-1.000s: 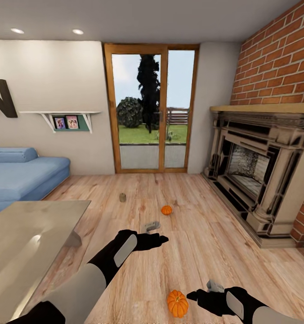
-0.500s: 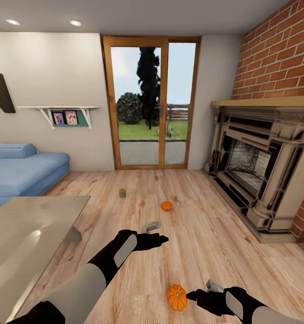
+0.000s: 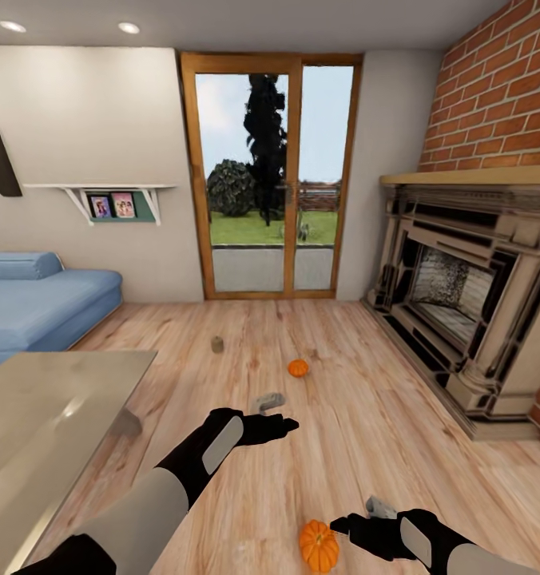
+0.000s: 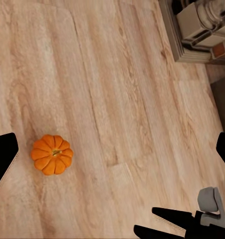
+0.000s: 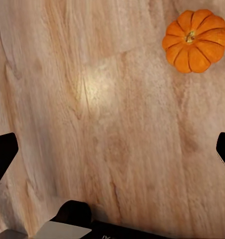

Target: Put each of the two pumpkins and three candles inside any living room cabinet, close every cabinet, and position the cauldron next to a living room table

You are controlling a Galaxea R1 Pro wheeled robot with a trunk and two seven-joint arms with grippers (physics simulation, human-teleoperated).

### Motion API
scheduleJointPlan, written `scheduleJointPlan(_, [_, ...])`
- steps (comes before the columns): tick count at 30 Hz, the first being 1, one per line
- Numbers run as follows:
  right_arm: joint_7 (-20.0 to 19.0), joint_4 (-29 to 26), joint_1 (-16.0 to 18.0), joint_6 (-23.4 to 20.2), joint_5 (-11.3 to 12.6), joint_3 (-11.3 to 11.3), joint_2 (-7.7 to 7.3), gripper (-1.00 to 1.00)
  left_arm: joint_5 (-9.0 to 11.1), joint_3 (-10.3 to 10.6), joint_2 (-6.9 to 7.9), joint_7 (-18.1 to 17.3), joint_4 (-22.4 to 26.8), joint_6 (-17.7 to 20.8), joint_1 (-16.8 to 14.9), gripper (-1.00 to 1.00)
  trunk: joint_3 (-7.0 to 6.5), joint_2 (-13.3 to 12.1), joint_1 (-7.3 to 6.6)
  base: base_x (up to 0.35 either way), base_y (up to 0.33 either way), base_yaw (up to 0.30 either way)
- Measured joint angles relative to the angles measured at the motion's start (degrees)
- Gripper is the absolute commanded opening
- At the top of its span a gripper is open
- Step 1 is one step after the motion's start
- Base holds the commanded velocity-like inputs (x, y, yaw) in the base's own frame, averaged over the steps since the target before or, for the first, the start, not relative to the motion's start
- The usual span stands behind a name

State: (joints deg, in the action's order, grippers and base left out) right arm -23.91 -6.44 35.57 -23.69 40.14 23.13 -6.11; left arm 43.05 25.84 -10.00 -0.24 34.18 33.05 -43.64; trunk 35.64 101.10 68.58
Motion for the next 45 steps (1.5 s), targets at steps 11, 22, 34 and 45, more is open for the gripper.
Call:
scheduleJointPlan(11, [0.0, 0.0, 0.0, 0.0, 0.0, 0.1, 0.02, 1.0, 0.0, 0.0, 0.0, 0.0, 0.0, 0.0, 0.0, 1.0, 0.01, 0.0, 0.03, 0.115, 0.0, 0.0])
scheduleJointPlan(22, [0.0, 0.0, 0.0, 0.0, 0.0, 0.1, 0.0, 1.0, 0.1, 0.1, 0.0, -0.3, 0.1, 0.2, 0.0, 1.0, 1.44, 3.2, 1.79, 0.002, 0.0, 0.0])
scheduleJointPlan(34, [-4.7, 0.0, 0.0, 0.1, -0.1, 0.2, 0.0, 1.0, 0.1, 0.1, 0.0, -0.2, 0.1, 0.2, 0.0, 1.0, 3.59, 8.0, 4.42, 0.0, 0.0, 0.0])
scheduleJointPlan(45, [-6.9, 0.1, 0.0, 0.1, -0.1, 0.2, 0.0, 1.0, 0.1, 0.1, 0.0, -0.2, 0.1, 0.2, 0.0, 1.0, 5.57, 12.4, 6.84, 0.0, 0.0, 0.0])
